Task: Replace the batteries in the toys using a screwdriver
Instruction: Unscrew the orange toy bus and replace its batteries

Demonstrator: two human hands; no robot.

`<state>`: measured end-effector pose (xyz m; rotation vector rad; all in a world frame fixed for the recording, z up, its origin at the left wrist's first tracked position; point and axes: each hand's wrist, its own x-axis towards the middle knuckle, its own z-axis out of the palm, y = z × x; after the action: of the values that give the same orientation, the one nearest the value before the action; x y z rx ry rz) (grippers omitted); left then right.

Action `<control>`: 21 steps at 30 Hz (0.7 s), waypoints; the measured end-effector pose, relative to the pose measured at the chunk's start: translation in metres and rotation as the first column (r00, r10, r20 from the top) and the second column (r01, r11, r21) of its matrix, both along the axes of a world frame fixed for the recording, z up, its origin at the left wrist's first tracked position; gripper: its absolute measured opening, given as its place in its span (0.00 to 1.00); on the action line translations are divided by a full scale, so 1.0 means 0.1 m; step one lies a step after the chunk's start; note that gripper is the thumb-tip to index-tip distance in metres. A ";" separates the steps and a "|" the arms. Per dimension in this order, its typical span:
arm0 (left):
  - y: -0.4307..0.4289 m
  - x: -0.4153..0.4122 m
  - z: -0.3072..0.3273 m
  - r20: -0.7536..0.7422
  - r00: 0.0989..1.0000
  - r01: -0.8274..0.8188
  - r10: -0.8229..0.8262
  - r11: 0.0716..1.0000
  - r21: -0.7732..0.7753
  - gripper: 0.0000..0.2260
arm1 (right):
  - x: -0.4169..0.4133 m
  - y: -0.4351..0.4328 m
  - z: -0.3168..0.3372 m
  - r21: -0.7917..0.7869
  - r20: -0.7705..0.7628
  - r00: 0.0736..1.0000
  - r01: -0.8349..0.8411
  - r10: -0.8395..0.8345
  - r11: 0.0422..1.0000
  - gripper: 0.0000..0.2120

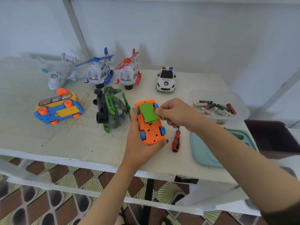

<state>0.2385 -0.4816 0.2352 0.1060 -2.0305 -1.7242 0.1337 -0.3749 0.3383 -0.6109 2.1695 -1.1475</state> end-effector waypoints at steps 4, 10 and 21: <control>0.00 0.01 0.00 -0.003 1.000 -0.004 0.004 1.000 0.004 0.49 | 0.00 -0.03 -0.03 0.018 0.014 0.999 0.043 -0.043 0.999 0.13; 0.00 0.00 0.00 0.005 1.000 -0.006 0.006 1.000 -0.008 0.48 | -0.01 -0.04 -0.04 0.048 0.048 0.993 0.102 -0.104 0.994 0.11; 0.01 -0.01 -0.02 0.010 1.000 -0.010 0.010 1.000 0.010 0.47 | 0.05 -0.15 -0.07 0.126 -0.144 0.980 0.156 -0.137 0.980 0.13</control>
<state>0.2380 -0.4807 0.2337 0.1281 -2.0249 -1.7316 0.1388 -0.3900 0.3313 -0.4868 2.4207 -1.0463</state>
